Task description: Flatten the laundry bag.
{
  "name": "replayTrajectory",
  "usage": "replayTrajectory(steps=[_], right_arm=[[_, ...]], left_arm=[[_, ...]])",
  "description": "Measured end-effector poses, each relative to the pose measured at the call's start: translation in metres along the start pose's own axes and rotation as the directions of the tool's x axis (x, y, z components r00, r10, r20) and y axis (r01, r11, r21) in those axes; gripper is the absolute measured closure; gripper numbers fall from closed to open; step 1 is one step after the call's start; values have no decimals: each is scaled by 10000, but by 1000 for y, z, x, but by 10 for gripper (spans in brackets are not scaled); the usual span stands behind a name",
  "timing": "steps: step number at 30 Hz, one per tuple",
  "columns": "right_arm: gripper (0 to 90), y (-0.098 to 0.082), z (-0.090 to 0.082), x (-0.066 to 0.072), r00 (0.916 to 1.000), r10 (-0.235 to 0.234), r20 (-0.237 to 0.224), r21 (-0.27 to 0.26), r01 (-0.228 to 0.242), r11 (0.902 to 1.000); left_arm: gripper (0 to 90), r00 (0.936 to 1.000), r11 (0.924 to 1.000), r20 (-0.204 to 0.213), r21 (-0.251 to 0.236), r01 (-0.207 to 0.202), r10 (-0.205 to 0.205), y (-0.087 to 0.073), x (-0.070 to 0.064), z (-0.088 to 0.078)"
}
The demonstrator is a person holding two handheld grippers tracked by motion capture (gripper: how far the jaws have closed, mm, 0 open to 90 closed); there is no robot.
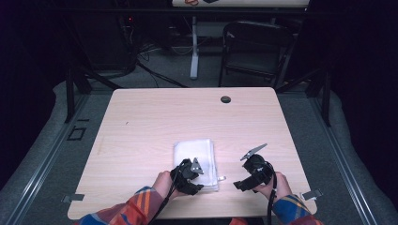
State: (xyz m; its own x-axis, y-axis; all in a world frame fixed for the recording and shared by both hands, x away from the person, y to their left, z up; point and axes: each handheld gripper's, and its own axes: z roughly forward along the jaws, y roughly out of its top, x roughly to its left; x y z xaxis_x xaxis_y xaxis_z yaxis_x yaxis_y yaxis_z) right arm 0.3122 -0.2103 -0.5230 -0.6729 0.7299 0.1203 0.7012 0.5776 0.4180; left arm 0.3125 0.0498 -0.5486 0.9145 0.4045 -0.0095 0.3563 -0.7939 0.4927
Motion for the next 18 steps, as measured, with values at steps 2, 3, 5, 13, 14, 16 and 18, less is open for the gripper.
replayTrajectory(steps=[2,3,5,13,14,16,18], right_arm=[[203,2,2,3,10000,-78,-49,31,78,10000],[203,2,2,3,10000,-78,-49,31,78,10000],[224,4,4,6,9996,-279,-23,94,279,9996],[368,6,6,11,9987,-443,-250,49,444,9990],[395,7,5,11,9985,-526,-156,152,529,9985],[463,7,5,11,9981,-572,-219,149,576,9982],[486,7,5,12,9978,-590,-304,103,594,9982]], left_arm=[[548,10000,10000,84,-24,13,-13,0,1,-1],[557,10000,10000,84,-24,13,-13,0,1,-1],[581,9998,10000,173,20,35,-36,0,1,0],[737,9998,10000,193,-41,-7,8,-1,2,1],[747,9999,10000,165,-72,-49,50,-2,2,1],[801,9999,9999,164,-109,-53,55,-2,2,1],[825,9999,9998,161,-211,-58,62,-2,2,0]])
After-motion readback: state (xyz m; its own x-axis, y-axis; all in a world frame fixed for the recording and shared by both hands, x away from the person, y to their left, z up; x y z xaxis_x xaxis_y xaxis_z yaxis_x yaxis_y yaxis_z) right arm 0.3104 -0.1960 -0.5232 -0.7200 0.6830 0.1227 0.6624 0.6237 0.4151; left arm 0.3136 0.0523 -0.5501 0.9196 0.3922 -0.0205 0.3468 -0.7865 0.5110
